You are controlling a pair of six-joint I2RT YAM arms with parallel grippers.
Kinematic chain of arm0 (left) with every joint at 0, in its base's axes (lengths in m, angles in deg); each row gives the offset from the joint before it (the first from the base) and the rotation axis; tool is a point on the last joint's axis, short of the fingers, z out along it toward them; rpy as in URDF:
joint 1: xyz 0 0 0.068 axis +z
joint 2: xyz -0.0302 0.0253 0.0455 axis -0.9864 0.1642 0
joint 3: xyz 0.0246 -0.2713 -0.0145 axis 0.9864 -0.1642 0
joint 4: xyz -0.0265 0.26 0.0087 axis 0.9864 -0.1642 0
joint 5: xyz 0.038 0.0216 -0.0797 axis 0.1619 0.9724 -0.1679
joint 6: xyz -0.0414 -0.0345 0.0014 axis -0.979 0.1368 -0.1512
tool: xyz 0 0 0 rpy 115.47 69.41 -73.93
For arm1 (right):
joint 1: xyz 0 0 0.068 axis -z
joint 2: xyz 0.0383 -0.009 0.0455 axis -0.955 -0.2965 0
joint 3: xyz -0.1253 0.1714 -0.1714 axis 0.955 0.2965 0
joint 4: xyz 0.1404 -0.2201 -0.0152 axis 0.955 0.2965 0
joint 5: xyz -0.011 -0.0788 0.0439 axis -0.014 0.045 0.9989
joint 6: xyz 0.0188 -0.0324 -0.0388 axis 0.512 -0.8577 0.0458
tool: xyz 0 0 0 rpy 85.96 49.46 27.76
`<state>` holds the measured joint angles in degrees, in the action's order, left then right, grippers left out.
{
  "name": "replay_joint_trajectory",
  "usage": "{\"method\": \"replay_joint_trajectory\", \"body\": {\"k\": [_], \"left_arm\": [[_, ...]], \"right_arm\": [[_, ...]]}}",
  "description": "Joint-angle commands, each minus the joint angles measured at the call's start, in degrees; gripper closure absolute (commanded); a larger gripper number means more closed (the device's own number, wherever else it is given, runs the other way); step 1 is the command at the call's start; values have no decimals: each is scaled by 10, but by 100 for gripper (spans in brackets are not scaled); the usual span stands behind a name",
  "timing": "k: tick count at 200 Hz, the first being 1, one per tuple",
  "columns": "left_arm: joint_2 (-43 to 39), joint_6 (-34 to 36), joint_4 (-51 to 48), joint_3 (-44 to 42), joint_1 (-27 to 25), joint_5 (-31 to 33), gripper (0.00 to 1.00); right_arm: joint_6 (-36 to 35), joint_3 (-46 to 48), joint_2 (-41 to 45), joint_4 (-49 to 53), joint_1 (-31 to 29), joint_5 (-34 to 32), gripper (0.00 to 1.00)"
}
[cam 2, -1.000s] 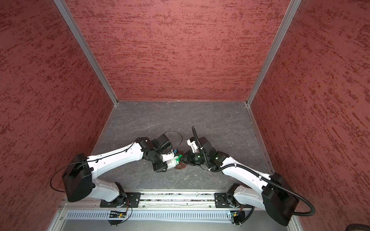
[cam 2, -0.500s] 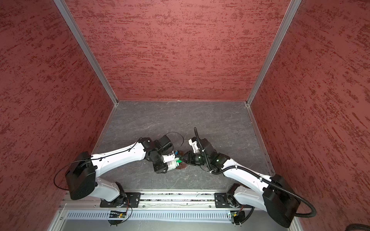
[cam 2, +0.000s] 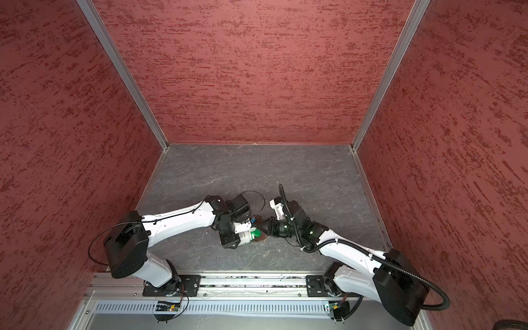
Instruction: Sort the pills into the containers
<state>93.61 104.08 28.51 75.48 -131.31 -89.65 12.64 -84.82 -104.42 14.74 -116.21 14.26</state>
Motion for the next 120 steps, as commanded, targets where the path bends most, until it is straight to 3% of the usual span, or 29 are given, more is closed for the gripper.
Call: {"method": "replay_joint_trajectory", "body": {"k": [1,43,72,120], "left_arm": [[8,11,-15,19,0,7,100],[14,8,-28,28,0,12,100],[-3,-1,-24,30,5,13,100],[-52,-11,-4,18,10,7,100]], "right_arm": [[15,10,-6,-54,-5,5,83],[20,18,-9,-66,-6,4,83],[30,25,-11,-53,-6,2,68],[59,41,-28,-104,-6,19,58]]}}
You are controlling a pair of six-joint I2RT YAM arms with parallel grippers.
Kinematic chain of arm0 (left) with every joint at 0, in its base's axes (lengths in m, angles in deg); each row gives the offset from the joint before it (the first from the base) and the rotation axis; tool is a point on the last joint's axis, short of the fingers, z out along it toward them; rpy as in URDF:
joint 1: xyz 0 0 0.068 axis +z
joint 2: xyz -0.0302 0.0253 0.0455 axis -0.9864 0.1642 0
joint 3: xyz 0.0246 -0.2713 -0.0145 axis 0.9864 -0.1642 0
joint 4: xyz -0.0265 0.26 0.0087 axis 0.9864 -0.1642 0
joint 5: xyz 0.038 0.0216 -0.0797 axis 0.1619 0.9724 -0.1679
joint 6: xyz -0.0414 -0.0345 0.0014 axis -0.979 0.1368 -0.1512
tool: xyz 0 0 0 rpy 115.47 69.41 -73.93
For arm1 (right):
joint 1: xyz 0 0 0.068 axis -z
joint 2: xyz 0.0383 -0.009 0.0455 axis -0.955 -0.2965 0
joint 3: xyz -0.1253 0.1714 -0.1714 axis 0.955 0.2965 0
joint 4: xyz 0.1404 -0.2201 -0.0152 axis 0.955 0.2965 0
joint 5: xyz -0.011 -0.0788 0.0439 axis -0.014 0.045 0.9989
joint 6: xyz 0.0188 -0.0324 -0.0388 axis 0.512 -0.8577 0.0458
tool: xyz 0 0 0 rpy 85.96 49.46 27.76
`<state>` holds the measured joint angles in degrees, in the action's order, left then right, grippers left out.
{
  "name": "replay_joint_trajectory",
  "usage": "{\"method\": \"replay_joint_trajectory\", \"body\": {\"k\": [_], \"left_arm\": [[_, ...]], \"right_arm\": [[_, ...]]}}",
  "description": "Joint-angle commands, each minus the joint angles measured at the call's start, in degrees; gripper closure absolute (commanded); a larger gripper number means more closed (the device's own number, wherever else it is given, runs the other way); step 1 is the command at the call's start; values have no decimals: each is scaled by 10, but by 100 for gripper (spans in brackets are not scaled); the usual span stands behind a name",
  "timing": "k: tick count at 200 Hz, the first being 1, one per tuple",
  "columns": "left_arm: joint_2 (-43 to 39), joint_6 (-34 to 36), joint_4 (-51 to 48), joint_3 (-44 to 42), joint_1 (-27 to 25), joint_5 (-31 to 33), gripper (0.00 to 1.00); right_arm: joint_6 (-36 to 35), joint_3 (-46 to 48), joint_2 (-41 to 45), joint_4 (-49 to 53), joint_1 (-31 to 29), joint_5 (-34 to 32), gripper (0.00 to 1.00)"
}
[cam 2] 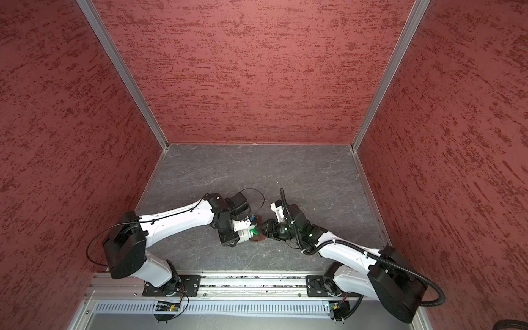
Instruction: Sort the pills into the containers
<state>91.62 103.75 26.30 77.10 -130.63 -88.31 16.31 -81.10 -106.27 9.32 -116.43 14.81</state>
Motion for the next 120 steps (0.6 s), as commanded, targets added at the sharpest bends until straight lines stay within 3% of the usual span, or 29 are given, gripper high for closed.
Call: {"method": "replay_joint_trajectory", "body": {"k": [1,120], "left_arm": [[-32,-8,19,2,3,-7,100],[-77,-13,41,-25,5,-27,100]], "right_arm": [[23,4,-10,-50,-4,15,58],[58,9,-52,-142,-2,32,47]]}}
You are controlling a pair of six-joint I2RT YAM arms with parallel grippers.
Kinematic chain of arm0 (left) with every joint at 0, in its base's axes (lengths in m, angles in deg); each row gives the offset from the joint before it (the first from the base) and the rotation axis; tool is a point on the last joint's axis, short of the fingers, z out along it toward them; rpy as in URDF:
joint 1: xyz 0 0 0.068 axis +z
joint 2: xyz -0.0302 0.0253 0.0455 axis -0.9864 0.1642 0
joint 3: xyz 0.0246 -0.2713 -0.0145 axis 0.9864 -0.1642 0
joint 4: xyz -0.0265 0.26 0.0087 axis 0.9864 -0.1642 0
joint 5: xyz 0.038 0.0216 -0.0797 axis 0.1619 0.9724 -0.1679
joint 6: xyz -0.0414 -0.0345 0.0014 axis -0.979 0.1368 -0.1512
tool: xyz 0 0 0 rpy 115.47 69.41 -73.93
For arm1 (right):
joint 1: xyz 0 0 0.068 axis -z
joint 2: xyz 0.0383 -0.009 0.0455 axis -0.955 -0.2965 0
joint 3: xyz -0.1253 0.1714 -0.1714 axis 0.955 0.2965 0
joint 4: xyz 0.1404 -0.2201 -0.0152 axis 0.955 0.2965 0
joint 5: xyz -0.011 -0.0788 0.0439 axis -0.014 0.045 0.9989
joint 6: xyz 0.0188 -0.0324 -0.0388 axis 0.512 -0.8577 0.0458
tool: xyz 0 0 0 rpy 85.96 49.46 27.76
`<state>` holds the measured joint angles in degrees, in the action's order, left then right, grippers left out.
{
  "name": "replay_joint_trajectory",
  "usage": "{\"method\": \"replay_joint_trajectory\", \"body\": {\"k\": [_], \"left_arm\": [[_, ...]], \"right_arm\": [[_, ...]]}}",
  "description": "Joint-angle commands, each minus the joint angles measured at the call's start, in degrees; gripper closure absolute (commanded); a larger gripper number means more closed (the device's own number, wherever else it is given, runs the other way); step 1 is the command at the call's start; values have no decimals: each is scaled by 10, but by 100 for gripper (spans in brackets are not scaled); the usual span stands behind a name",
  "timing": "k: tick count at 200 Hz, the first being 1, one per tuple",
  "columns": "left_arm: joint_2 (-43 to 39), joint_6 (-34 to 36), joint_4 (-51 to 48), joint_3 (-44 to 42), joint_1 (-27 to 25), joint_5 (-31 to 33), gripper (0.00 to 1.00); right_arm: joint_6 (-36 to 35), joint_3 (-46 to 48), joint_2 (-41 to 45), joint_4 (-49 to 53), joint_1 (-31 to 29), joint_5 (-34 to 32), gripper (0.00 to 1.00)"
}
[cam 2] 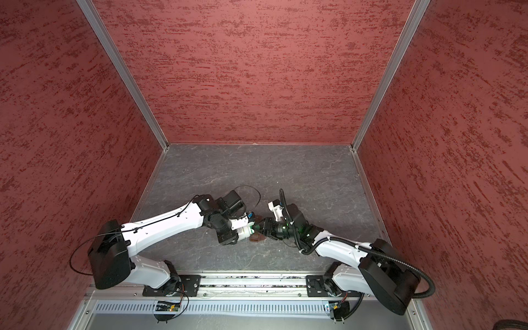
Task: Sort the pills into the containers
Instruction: 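Hold the bottle over the strip with the left gripper while the right regrips the cap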
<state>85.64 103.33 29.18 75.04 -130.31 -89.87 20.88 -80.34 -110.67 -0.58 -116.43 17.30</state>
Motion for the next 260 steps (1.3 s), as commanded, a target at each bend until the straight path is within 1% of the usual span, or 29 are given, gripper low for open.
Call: {"method": "replay_joint_trajectory", "body": {"k": [1,27,46,102,132,176,221,260], "left_arm": [[-18,-8,12,-4,1,-12,100],[-25,-11,15,-8,1,-16,100],[-21,-11,12,-10,0,-19,100],[-2,-5,4,-17,-3,-15,100],[6,-6,7,-13,-6,-16,100],[21,-6,-3,-11,-9,-11,100],[41,-2,-14,3,-10,-4,100],[58,2,-28,16,-9,0,100]], "right_arm": [[12,1,-9,-43,-2,8,47],[13,-2,-14,-53,-1,9,46],[11,-3,-6,-53,2,5,48],[-16,-12,31,-11,7,-16,56],[-15,-7,27,-29,6,-10,59],[-18,-6,29,-35,6,-13,67],[-22,-6,11,-39,7,-3,80],[-26,-4,1,-38,5,-1,83]]}}
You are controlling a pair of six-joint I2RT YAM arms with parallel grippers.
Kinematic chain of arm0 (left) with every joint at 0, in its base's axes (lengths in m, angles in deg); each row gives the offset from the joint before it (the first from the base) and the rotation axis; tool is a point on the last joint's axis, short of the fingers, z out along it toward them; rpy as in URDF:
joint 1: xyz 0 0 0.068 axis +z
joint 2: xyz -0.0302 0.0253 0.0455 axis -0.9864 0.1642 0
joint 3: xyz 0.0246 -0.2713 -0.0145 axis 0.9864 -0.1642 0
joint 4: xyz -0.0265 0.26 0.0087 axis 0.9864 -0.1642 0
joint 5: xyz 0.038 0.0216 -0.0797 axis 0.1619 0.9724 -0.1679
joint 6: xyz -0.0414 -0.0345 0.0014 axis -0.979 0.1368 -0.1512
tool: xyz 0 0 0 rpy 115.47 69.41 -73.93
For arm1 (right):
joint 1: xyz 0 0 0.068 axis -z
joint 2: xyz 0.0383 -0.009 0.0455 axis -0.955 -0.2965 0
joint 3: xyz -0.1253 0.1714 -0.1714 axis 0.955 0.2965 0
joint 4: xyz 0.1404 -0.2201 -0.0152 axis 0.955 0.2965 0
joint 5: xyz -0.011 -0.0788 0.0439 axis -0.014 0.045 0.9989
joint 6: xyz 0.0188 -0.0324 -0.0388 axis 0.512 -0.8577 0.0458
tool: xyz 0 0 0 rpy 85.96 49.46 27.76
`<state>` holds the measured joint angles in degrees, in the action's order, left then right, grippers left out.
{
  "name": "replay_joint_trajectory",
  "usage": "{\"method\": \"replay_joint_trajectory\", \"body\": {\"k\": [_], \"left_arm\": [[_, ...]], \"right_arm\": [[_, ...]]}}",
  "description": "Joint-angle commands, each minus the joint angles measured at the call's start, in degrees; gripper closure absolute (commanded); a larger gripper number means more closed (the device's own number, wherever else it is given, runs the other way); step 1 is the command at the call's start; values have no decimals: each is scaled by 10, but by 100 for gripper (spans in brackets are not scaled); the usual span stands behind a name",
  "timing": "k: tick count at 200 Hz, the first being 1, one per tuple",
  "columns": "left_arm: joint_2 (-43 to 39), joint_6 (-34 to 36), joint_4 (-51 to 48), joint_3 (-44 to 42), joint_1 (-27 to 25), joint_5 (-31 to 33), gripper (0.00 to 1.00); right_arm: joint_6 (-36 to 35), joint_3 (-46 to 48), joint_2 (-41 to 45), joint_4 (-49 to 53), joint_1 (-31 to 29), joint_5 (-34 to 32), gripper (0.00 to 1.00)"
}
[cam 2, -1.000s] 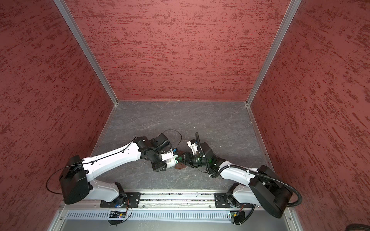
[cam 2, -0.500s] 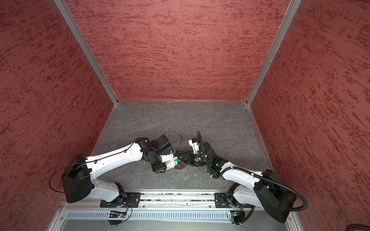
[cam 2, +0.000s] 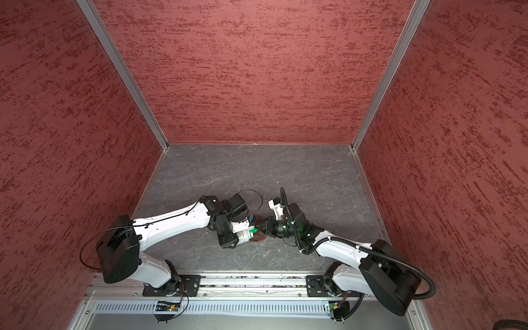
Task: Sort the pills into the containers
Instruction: 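Hold the bottle over the strip with the left gripper while the right regrips the cap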
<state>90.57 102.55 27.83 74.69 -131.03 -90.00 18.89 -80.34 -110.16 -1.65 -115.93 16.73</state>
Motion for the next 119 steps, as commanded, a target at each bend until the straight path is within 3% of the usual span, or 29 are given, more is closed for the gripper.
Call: {"method": "replay_joint_trajectory", "body": {"k": [1,119], "left_arm": [[9,10,-15,19,-2,1,100],[65,19,-66,66,-8,11,100]], "right_arm": [[-6,-4,-5,-27,0,4,83],[-35,-10,-9,17,-12,-22,86]]}}
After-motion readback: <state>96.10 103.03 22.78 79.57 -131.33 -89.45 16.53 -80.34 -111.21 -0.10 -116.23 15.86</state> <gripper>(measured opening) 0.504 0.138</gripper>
